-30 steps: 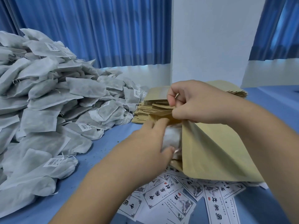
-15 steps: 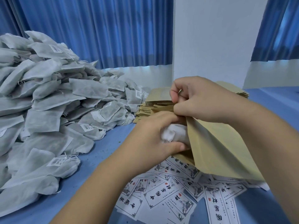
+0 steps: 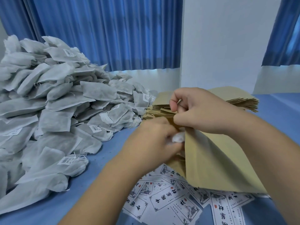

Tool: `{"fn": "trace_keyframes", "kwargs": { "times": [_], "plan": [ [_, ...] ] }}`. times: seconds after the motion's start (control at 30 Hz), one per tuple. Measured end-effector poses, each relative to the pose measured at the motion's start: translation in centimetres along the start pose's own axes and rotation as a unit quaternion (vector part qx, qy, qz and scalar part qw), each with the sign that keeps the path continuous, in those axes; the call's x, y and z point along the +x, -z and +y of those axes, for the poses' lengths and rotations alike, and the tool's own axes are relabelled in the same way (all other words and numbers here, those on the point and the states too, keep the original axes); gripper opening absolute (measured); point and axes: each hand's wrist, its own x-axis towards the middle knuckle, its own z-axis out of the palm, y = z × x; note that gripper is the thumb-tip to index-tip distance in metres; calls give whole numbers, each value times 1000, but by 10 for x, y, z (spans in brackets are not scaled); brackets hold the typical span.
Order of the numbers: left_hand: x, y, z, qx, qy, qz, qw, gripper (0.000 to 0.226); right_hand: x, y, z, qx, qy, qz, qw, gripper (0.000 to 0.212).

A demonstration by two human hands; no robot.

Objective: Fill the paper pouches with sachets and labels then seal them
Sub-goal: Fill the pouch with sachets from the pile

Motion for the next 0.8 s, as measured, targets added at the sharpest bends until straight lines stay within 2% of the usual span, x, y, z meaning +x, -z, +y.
{"fn": "trace_keyframes", "kwargs": {
  "times": [0.07, 0.1, 0.23, 0.3, 0.4, 0.47, 0.57, 0.63, 0.7, 0.8],
  "plan": [
    [3, -5, 7, 24, -16, -6, 1000, 44, 0, -1, 0, 10, 4, -1, 1000, 18],
    [6, -8, 7, 57, -21, -15, 998, 44, 1, -1, 0, 18, 4, 0, 1000, 18],
    [17, -18, 6, 194, -18, -71, 978, 31, 3, 0, 2, 64, 2, 17, 998, 19],
    [25, -18, 5, 205, -9, -108, 973, 31, 4, -1, 4, 68, 3, 43, 997, 19],
    [28, -6, -3, 69, 16, -105, 992, 27, 8, -2, 9, 51, 8, 97, 994, 19],
    [21, 8, -12, -58, 33, -86, 994, 9, 10, -3, 12, 49, 12, 121, 991, 20],
    [9, 25, -39, -82, 50, -12, 995, 23, 12, -7, 16, 34, 16, 138, 990, 22],
    [5, 38, -63, -1, 69, 54, 996, 19, 12, -9, 18, 15, 16, 138, 990, 22],
    [7, 55, -90, 134, 102, 87, 982, 24, 12, -11, 20, 2, 14, 134, 991, 23],
    [18, 82, -129, 369, 163, 26, 915, 42, 12, -12, 21, -14, 11, 132, 991, 23]
  ]
}}
